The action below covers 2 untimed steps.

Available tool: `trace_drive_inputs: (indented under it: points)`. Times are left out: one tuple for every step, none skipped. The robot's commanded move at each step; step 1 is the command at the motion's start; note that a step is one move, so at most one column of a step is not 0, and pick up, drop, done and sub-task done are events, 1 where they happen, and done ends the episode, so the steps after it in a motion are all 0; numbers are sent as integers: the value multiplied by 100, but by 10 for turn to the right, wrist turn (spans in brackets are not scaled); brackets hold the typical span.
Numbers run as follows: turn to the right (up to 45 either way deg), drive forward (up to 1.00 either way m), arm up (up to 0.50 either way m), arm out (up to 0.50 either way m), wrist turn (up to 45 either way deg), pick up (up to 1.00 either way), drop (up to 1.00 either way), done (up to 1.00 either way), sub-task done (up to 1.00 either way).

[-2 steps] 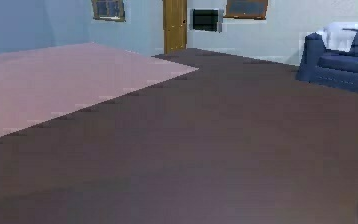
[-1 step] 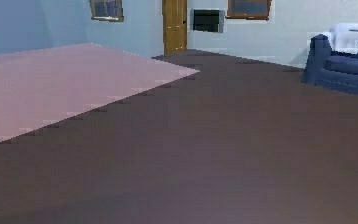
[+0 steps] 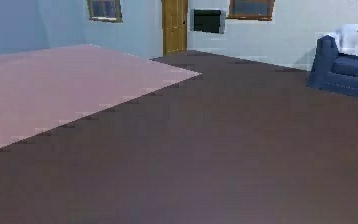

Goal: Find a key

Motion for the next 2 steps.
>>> trace_drive_inputs:
  points:
    - [450, 0, 0, 0, 0, 0, 0, 0, 0]
    - [0, 100, 0, 0, 0, 0, 0, 0, 0]
